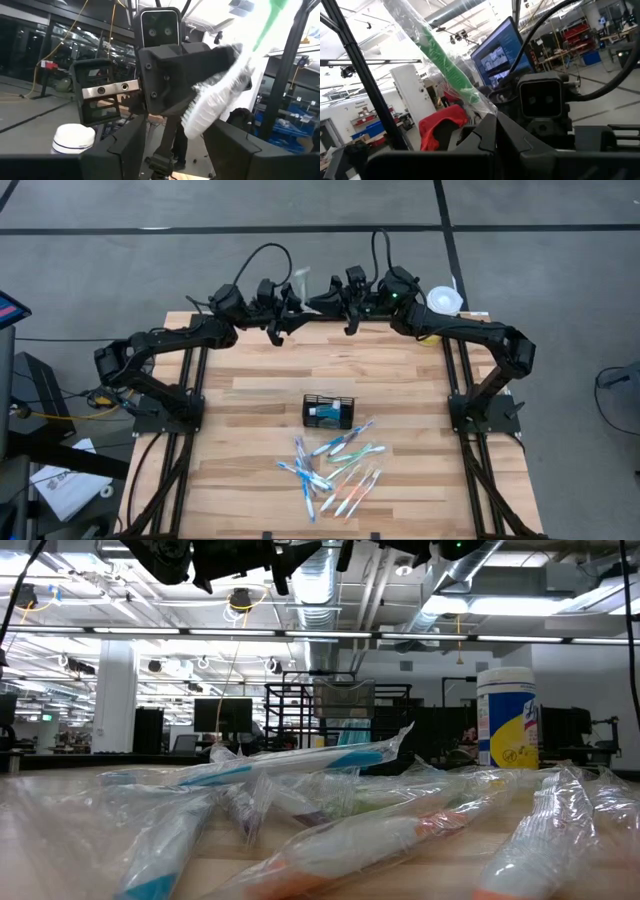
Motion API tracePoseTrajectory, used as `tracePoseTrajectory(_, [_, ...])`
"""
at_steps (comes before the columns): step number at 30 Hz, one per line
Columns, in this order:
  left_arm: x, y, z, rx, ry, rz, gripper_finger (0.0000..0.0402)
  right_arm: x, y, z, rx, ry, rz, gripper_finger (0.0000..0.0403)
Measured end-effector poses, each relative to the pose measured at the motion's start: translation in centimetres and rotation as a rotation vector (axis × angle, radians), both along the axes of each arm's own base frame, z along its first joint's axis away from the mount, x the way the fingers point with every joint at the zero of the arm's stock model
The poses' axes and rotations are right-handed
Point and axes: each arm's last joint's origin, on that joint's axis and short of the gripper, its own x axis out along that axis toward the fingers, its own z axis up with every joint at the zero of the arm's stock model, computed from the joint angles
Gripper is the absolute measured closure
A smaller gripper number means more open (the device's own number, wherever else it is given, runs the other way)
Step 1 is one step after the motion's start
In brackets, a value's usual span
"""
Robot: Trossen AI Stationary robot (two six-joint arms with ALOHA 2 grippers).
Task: Pick & Place toothbrushing station
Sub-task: Put the green toothbrush into the black wire organizer
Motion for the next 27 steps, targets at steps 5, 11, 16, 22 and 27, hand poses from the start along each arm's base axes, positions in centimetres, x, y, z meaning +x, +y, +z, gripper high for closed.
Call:
tracePoseTrajectory(5, [-0.1, 0.1, 0.0, 0.011, -0.001, 0.009, 0.0224, -0.1, -0.2, -0.1, 0.010, 0.011, -0.003, 0.0403])
tracePoseTrajectory(11, [-0.1, 0.1, 0.1, 0.024, -0.014, 0.010, 0.0243, 0.0, -0.4, -0.4, 0.022, 0.046, 0.010, 0.0403])
tracePoseTrajectory(16, [-0.2, 0.1, 0.2, 0.028, -0.022, 0.009, 0.0259, -0.1, -0.6, -0.6, 0.021, 0.062, 0.009, 0.0403])
tracePoseTrajectory(22, [-0.5, -0.1, 0.8, 0.039, -0.042, 0.010, 0.0264, -0.1, -0.6, -0.6, 0.021, 0.064, 0.010, 0.0403])
tracePoseTrajectory(27, [-0.7, -0.2, 1.0, 0.040, -0.049, 0.010, 0.0306, -0.1, -0.6, -0.5, 0.020, 0.061, 0.010, 0.0403])
